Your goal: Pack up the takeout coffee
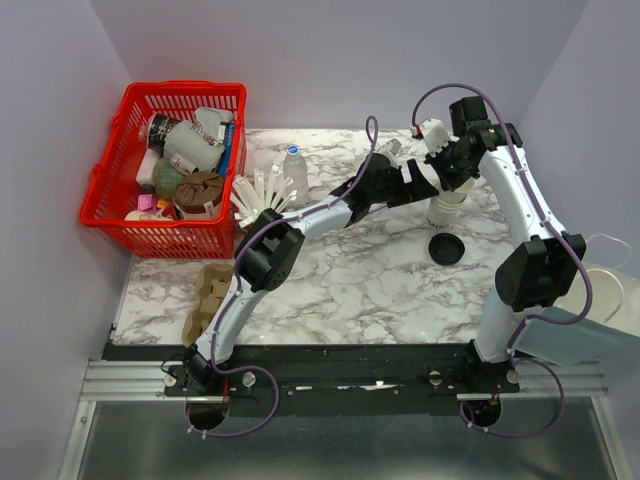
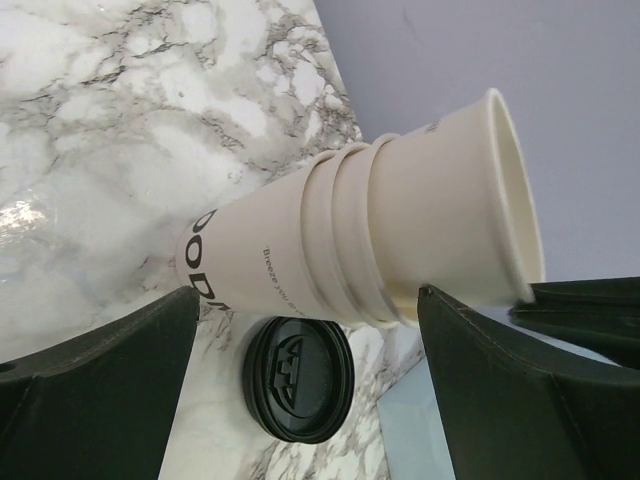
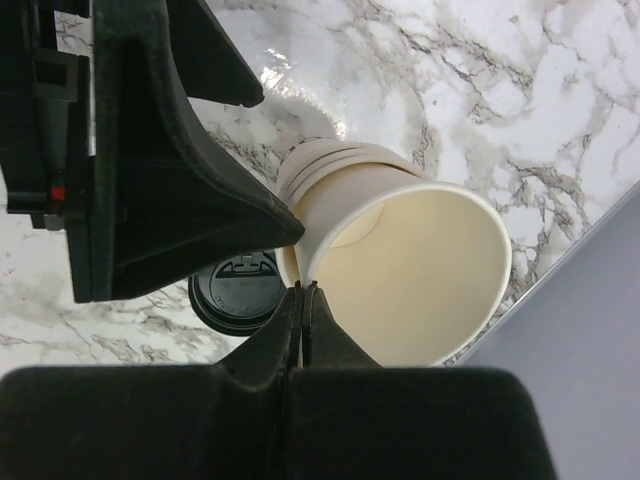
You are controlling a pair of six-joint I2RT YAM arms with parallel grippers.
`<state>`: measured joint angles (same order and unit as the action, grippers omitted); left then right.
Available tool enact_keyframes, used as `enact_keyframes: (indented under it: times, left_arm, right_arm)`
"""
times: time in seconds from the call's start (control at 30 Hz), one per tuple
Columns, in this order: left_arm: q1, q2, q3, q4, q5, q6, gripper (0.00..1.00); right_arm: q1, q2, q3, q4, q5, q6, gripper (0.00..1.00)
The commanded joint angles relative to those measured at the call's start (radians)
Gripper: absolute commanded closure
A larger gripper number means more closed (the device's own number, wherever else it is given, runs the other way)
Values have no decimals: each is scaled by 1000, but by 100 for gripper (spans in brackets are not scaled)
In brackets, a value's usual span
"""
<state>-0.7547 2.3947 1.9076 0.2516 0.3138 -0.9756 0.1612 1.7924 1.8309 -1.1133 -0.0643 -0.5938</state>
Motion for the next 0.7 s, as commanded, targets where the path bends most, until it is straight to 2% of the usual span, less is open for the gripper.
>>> enact_keyframes:
  times: [0.0,0.17,0.3,0.43,0.67]
  left_arm:
    - [2,17,25,-21,-42,18,1]
    - [9,4,22,-11,-36,25,1]
    - [11,-15,27,57,11,29,1]
    - [11,-35,47,94,41,34,1]
    - [17,-126,42,58,24,69,1]
  right_arm:
    - [12,13,76,35,14,17,99]
    - [12,38,136,35,24,19,100]
    - [12,33,178,7,57,5,99]
    - [12,13,174,-13,101,-9,99]
    - [14,-13,211,-20,147,-12,99]
